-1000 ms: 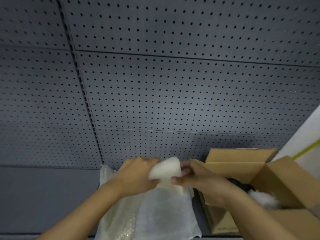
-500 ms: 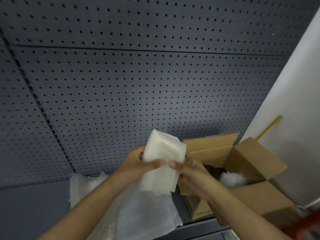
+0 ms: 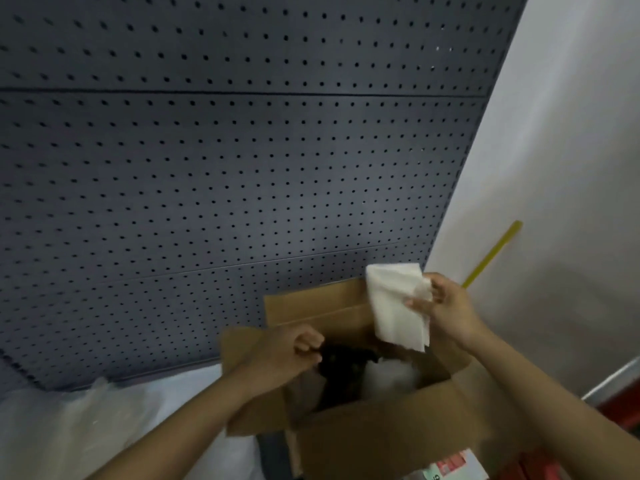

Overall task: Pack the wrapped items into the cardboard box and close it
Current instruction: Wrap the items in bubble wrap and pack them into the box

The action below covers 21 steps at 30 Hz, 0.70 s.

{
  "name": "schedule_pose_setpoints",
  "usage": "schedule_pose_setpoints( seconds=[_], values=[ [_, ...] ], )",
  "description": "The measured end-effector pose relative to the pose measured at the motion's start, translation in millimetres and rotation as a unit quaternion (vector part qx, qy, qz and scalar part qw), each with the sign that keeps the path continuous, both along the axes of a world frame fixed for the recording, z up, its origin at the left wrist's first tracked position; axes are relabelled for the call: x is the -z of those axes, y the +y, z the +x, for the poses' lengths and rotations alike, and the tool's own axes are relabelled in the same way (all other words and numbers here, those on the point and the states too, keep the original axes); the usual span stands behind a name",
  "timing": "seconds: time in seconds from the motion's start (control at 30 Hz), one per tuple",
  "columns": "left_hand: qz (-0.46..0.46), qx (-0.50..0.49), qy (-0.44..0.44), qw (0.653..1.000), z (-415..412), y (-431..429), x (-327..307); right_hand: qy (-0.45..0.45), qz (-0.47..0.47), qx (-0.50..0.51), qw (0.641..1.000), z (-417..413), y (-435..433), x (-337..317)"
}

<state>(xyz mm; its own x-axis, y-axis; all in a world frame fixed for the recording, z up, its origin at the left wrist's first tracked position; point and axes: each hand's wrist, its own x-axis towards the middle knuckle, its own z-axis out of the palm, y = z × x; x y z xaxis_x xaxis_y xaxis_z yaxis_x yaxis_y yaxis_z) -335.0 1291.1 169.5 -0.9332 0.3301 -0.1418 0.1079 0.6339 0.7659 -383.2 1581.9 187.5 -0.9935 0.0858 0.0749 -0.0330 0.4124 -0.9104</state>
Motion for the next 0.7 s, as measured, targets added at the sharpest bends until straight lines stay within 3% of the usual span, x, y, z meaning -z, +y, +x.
schedule_pose_setpoints(
  seconds=[0.1,0.2,0.27,0.4,0.53,0.7],
  values=[
    [-0.078,0.028,-0.029,0.996,-23.3,53.8,24.3,-0.001,0.150,-0.060,0.987,-27.6,25.3,24.0],
    [-0.133,0.068,-0.067,0.986,-42.9,97.0,46.9,-0.045,0.164,-0.120,0.978,-44.7,25.7,47.0],
    [-0.145,0.118,-0.073,0.980,-49.4,120.8,60.6,-0.043,0.265,-0.119,0.956,-54.7,21.8,56.6],
    [-0.284,0.155,-0.044,0.945,-58.5,152.5,101.6,-0.032,0.387,-0.199,0.900,-66.8,14.6,66.7],
    [-0.299,0.165,-0.083,0.936,-68.3,155.8,113.7,-0.034,0.435,-0.243,0.866,-74.7,8.0,70.5],
    [-0.281,0.184,-0.051,0.940,-52.9,149.2,99.4,-0.104,0.526,-0.341,0.772,-92.9,-10.8,90.6]
  ],
)
